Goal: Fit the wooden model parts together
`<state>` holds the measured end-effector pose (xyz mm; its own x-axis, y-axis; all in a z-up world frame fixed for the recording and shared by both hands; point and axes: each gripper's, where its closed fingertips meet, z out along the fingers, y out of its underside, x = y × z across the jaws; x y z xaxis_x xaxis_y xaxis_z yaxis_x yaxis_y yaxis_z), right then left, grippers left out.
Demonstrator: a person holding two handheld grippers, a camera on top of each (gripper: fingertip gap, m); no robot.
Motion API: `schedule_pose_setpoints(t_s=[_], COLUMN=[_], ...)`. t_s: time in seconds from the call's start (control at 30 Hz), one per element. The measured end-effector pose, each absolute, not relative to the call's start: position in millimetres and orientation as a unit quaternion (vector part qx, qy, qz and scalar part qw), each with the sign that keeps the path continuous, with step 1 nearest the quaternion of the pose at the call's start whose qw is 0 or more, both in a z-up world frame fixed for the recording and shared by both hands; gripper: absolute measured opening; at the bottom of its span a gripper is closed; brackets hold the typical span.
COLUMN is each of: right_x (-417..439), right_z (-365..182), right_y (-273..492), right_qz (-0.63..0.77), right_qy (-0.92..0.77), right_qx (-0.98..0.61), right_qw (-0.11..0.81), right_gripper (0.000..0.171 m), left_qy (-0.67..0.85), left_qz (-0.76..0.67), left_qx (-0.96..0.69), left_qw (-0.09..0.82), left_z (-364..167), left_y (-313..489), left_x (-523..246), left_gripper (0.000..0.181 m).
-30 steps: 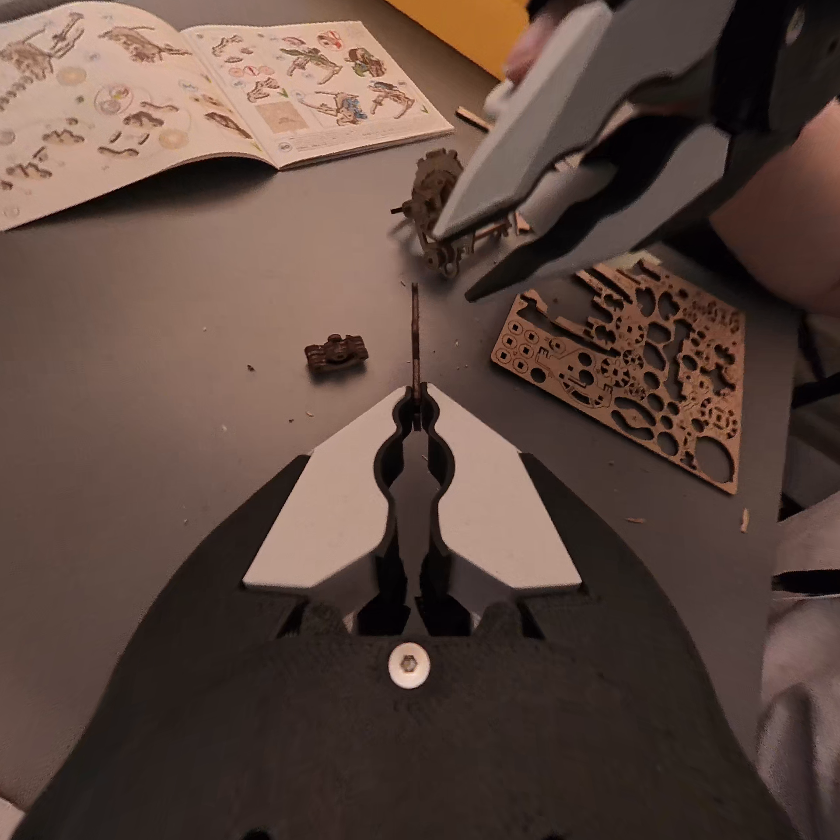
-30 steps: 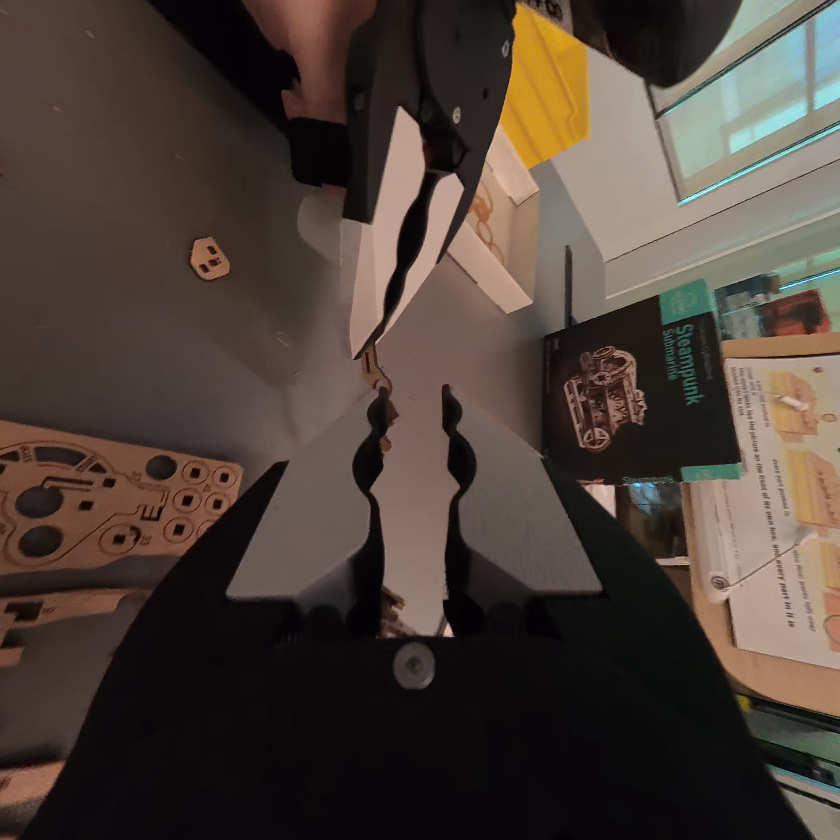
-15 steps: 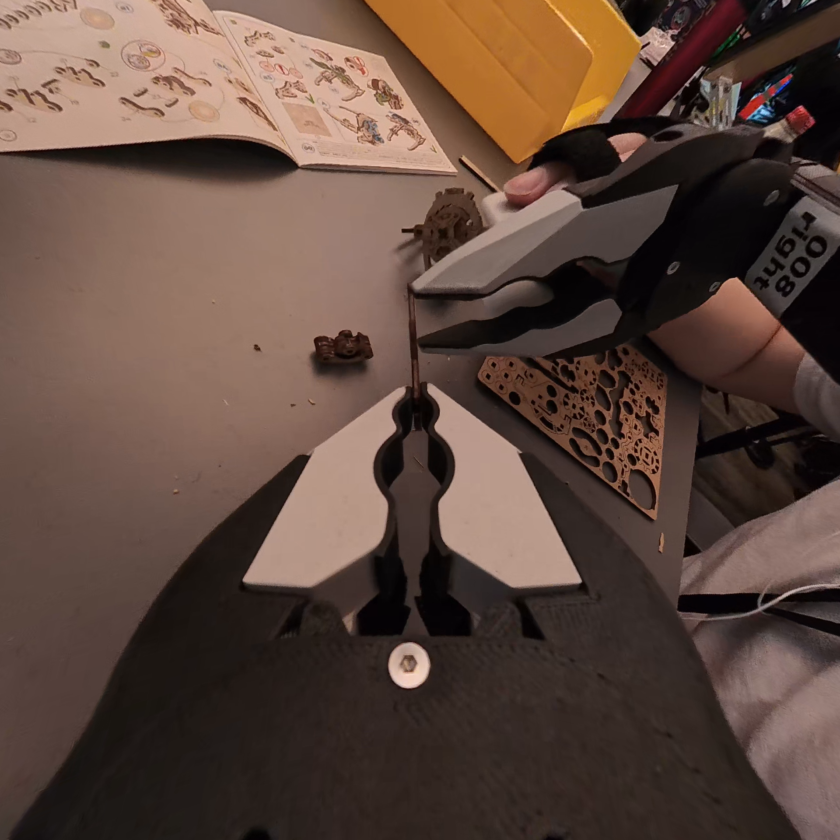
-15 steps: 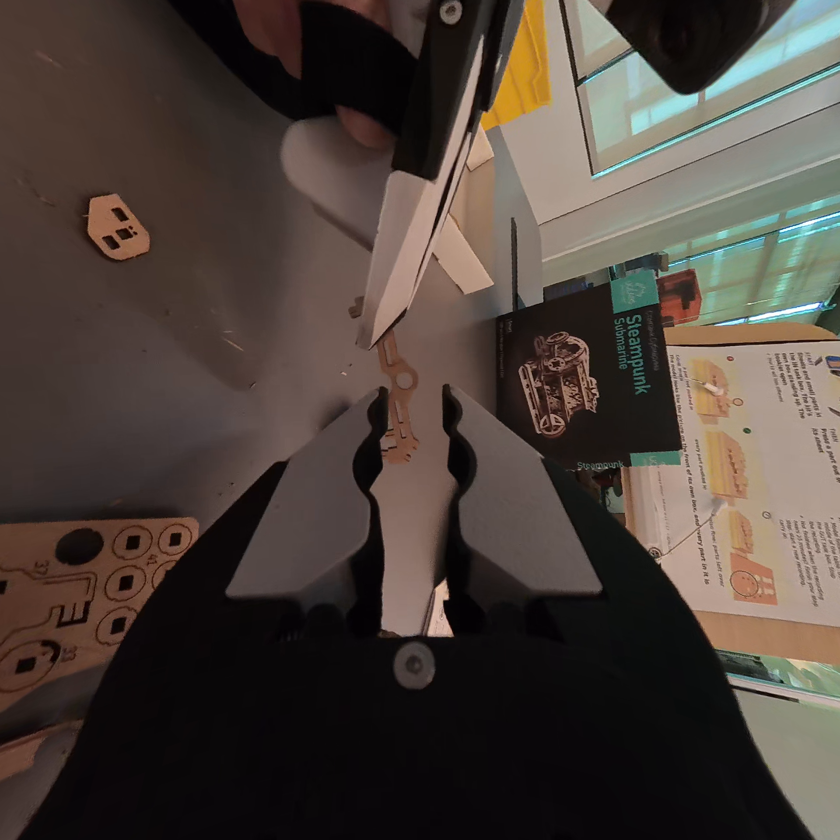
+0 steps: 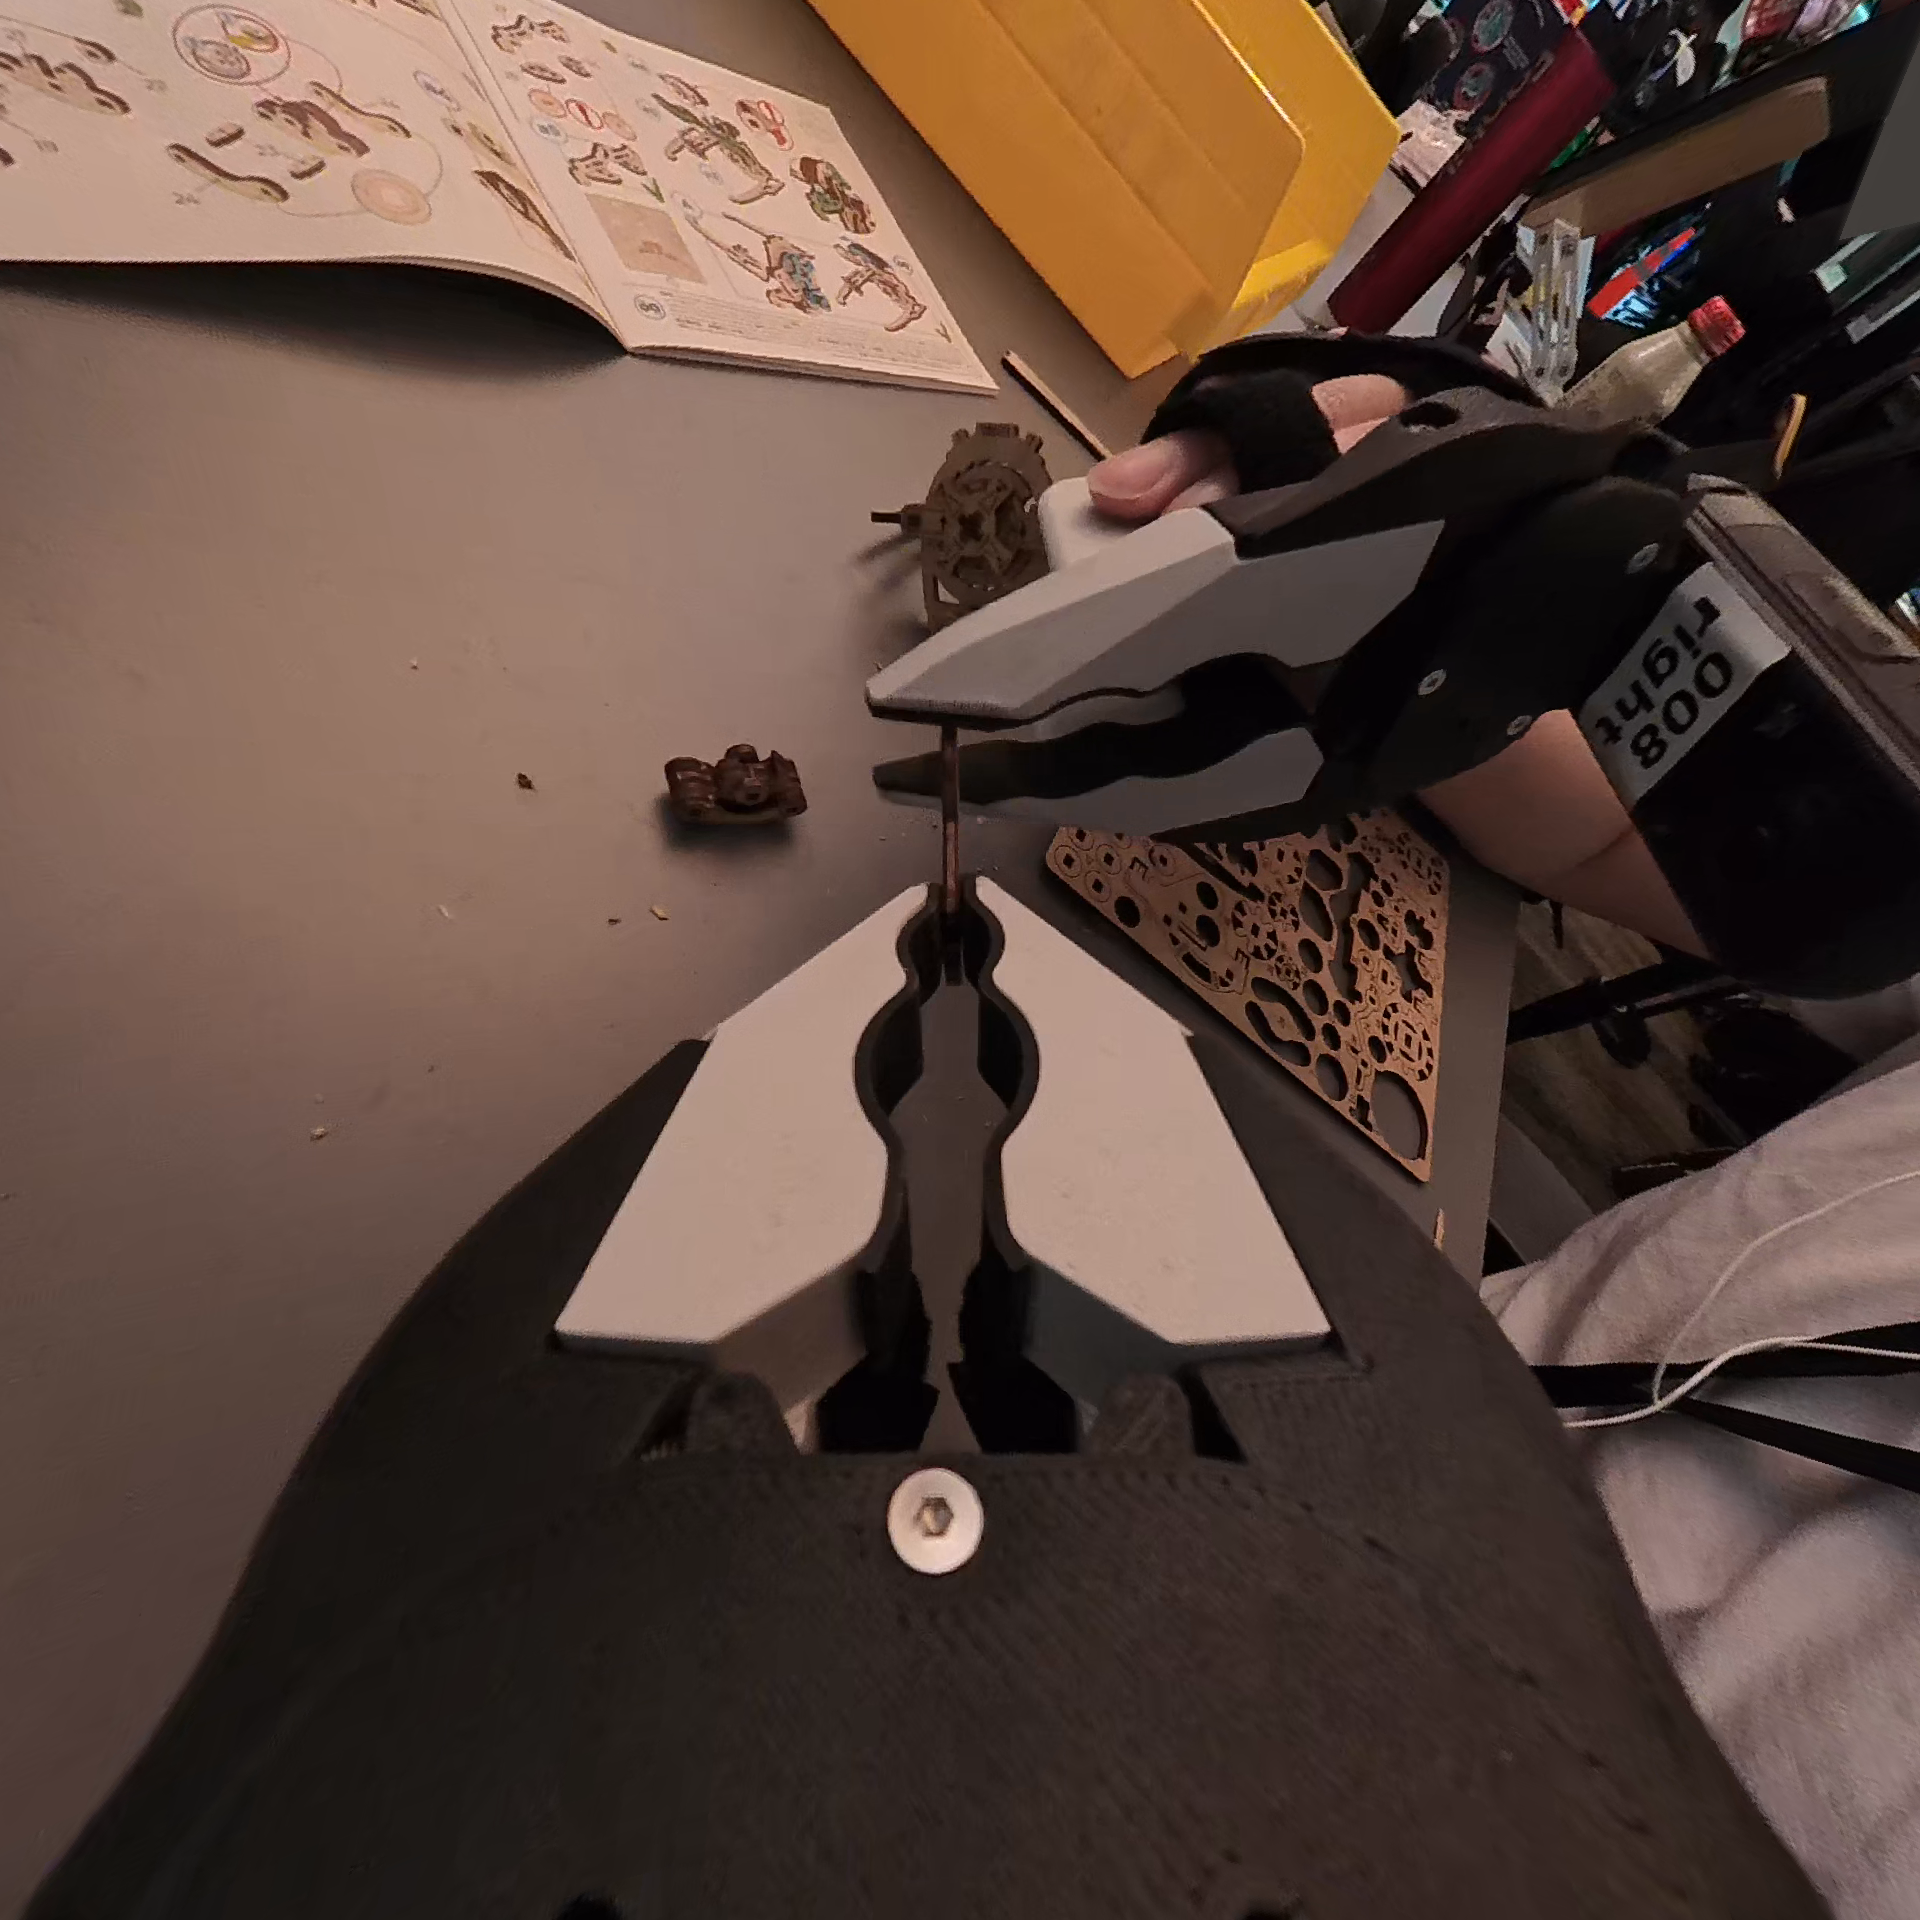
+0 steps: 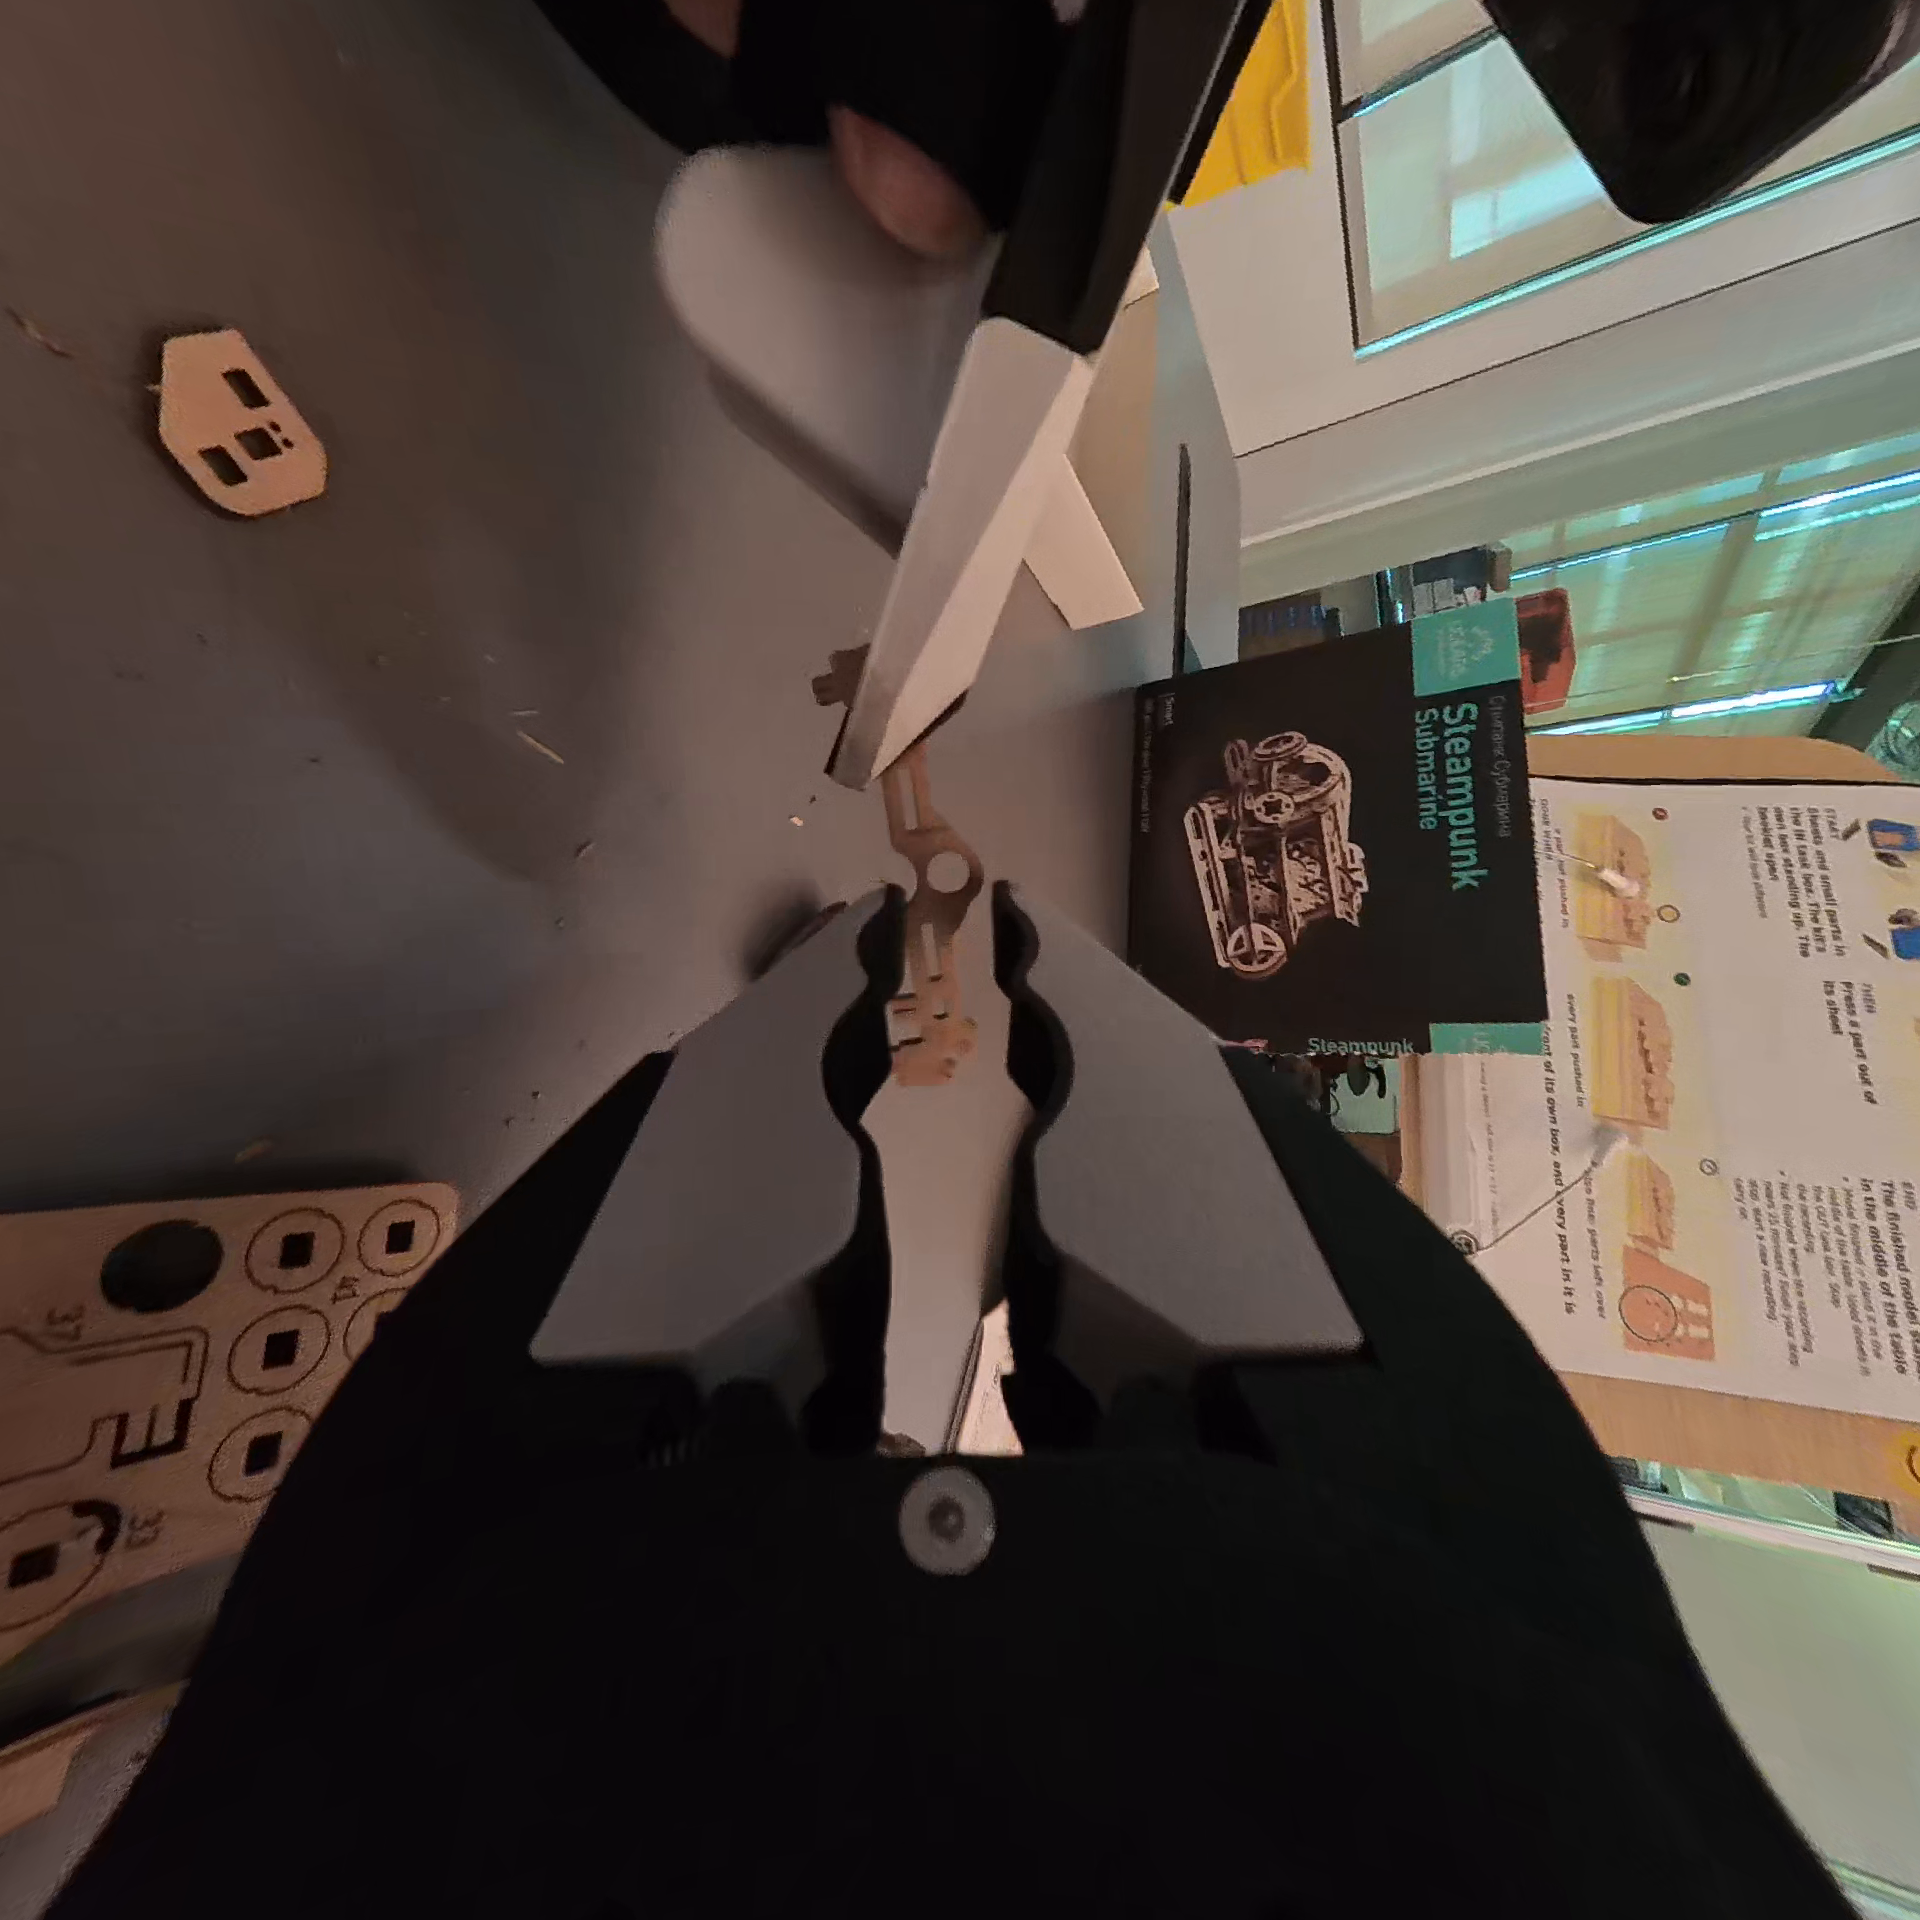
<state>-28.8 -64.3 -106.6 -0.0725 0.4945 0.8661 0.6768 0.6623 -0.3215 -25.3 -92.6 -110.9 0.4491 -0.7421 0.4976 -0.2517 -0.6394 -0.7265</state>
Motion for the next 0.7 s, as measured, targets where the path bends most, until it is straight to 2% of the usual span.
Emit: schedule_pose_setpoints(t_s=[0.17, 0.2, 0.27, 0.3, 0.4, 0.6, 0.7], right_x=[-28, -28, -25, -24, -21, -20, -19], right_z=[-104, -101, -98, -96, -93, -92, -92], right_y=[-67, -66, -64, -63, -59, -57, -55], right_qz=[-0.063, -0.067, -0.076, -0.075, -0.075, -0.086, -0.092], right_qy=[-0.725, -0.723, -0.72, -0.718, -0.711, -0.709, -0.709], right_qx=[-0.412, -0.408, -0.402, -0.403, -0.408, -0.405, -0.404], right_qw=[0.548, 0.554, 0.56, 0.562, 0.568, 0.572, 0.571], right_gripper=[0.01, 0.009, 0.01, 0.01, 0.01, 0.009, 0.01], left_qy=[0.33, 0.344, 0.382, 0.404, 0.475, 0.628, 0.643], left_qz=[-0.424, -0.42, -0.386, -0.357, -0.292, -0.222, -0.257], left_qx=[-0.792, -0.79, -0.792, -0.793, -0.766, -0.702, -0.686], left_qw=[0.288, 0.285, 0.278, 0.283, 0.32, 0.251, 0.223], left_z=[-110, -109, -110, -111, -106, -143, -147], left_y=[-96, -99, -102, -101, -103, -140, -156], left_x=[-23, -23, -30, -36, -49, -59, -50], left_gripper=[0.001, 0.006, 0.034, 0.038, 0.043, 0.049, 0.047])
